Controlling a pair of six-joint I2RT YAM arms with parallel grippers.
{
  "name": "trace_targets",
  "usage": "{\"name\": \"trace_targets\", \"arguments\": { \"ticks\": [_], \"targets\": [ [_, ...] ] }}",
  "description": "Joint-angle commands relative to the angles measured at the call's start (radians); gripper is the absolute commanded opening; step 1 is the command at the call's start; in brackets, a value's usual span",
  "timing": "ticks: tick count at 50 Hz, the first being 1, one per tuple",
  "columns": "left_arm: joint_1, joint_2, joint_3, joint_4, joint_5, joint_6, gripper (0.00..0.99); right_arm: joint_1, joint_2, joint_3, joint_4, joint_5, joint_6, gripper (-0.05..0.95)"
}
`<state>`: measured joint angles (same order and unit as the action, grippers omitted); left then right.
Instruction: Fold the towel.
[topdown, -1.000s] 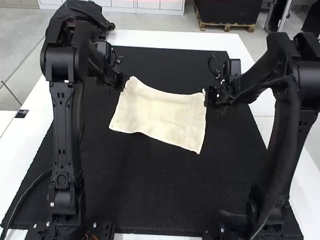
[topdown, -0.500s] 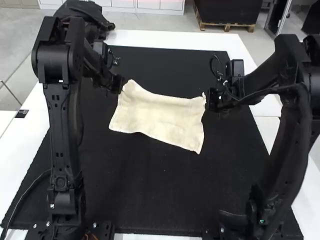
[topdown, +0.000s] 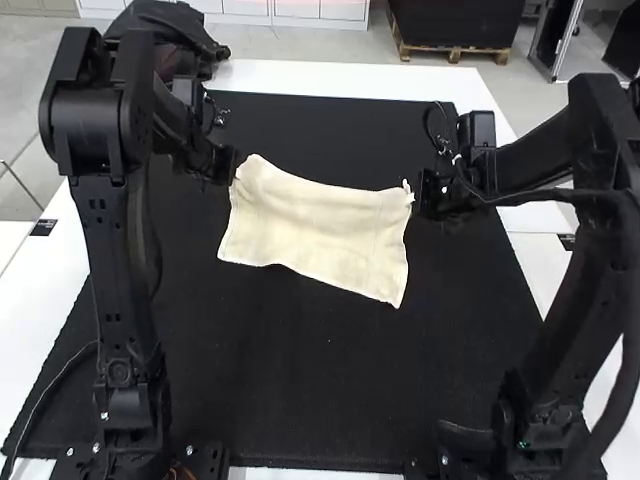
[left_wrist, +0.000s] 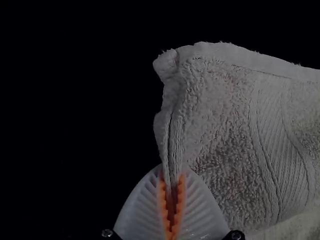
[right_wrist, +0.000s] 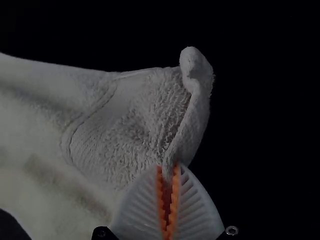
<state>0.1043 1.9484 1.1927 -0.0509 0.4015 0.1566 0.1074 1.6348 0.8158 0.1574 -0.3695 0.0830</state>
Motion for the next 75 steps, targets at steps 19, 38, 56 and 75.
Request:
{"name": "trace_targets", "arguments": {
  "ticks": [19, 38, 56, 75],
  "targets": [
    [0.032, -0.112, -0.079, 0.003, 0.011, 0.006, 0.023, -0.02, -0.115, -0.055, -0.076, -0.057, -0.006, -0.03],
    [0.032, -0.192, -0.174, -0.015, 0.01, 0.008, 0.023, -0.018, -0.216, -0.121, -0.14, -0.091, -0.006, -0.03],
    [0.032, -0.279, -0.281, -0.014, 0.005, 0.008, 0.023, -0.02, -0.302, -0.195, -0.214, -0.109, -0.026, -0.03],
    [0.032, -0.345, -0.421, 0.031, -0.006, 0.008, 0.025, -0.02, -0.351, -0.3, -0.223, -0.108, -0.034, -0.03]
  ]
}}
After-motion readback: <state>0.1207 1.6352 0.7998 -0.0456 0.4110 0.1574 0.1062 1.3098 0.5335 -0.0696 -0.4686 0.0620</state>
